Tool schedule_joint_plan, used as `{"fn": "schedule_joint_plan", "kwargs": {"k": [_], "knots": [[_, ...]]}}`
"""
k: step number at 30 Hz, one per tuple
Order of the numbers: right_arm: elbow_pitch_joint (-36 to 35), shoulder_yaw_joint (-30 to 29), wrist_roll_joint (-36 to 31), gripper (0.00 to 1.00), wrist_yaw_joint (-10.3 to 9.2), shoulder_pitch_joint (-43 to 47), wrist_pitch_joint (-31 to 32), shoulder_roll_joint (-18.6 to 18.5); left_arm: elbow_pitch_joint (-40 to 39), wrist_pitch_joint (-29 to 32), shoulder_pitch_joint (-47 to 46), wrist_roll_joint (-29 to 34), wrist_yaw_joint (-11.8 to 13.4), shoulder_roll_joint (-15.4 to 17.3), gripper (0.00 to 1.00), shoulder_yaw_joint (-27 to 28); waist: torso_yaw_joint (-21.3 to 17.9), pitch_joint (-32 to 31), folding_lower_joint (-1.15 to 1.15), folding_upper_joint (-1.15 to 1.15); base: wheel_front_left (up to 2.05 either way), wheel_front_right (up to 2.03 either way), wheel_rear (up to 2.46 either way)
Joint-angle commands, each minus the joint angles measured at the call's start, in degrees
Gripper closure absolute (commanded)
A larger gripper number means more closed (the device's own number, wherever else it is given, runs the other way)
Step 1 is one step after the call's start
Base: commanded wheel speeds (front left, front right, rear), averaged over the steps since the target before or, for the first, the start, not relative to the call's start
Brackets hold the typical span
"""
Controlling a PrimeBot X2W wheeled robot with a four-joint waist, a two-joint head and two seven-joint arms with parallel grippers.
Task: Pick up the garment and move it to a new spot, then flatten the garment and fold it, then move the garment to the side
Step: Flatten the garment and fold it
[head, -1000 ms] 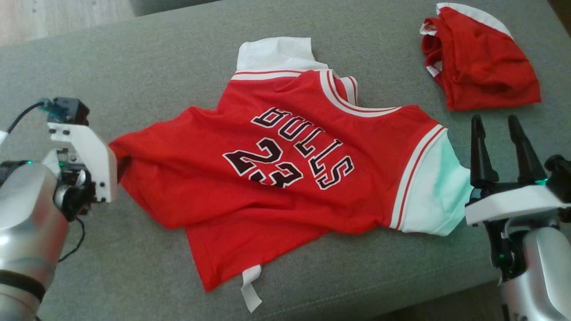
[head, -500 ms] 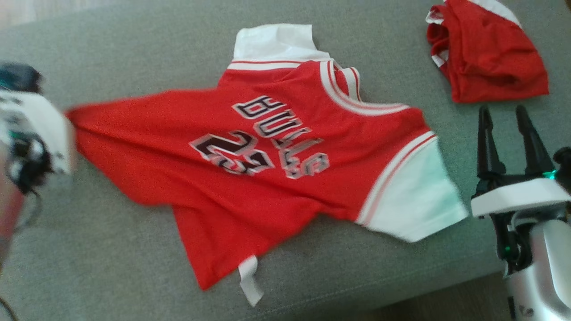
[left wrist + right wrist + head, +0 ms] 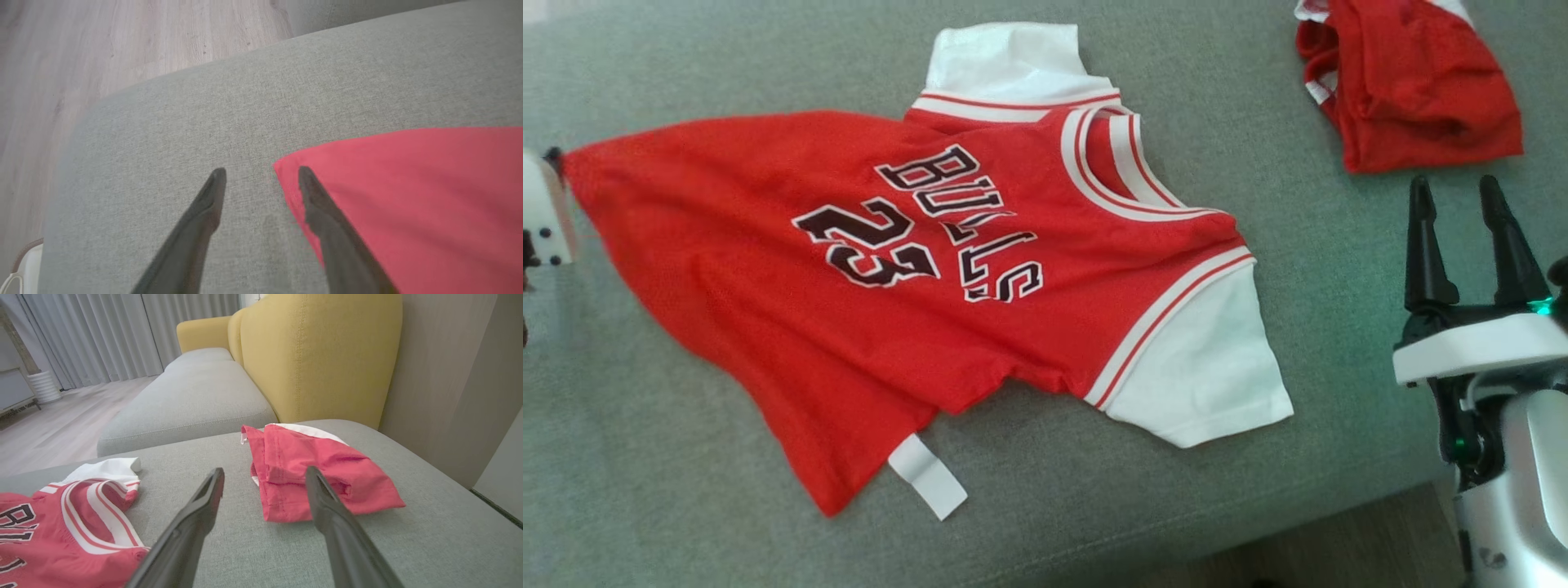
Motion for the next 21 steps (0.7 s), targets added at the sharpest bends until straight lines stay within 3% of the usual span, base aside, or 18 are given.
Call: {"fn": "schedule_joint_plan", "kwargs": {"k": [1, 6, 12, 13, 15, 21], "knots": [[-1.4, 0.9, 0.2, 0.00, 0.43, -1.3, -0.9, -0.8, 0.0, -1.5, -2.1, 0.0, 0.0, 2.3, 0.00, 2.2, 0.8, -1.3, -0.01, 0.00, 0.00, 0.00, 0.00], [-0.5, 1.5, 0.3, 0.00, 0.43, -0.3, -1.8, -0.4, 0.4, -6.4, -0.7, 1.3, -1.6, 0.6, 0.00, 0.5, 2.8, -6.2, -0.01, 0.00, 0.00, 0.00, 0.00], [-0.4, 1.8, 0.1, 0.00, 0.43, 1.9, -3.1, -0.8, -3.2, -19.3, 2.1, 0.9, -0.6, -2.0, 0.00, 1.5, 5.6, -13.2, -0.01, 0.00, 0.00, 0.00, 0.00], [-0.5, 2.3, 0.3, 0.00, 0.43, 3.0, -3.5, -1.1, -5.5, -23.1, 3.8, 0.5, 0.2, -2.9, 0.00, 2.2, 6.5, -15.1, -0.01, 0.00, 0.00, 0.00, 0.00], [-0.8, 2.8, 0.3, 0.00, 0.43, 4.1, -3.7, -1.3, -8.4, -25.1, 5.8, 0.5, 1.1, -3.3, 0.00, 2.7, 7.3, -16.7, -0.01, 0.00, 0.00, 0.00, 0.00], [-2.2, 4.9, 1.2, 0.00, 0.43, 7.0, -5.0, -1.8, -25.6, -26.6, 16.3, 1.4, 7.7, -2.8, 0.00, 7.0, 8.6, -19.2, -0.01, 0.00, 0.00, 0.00, 0.00]]}}
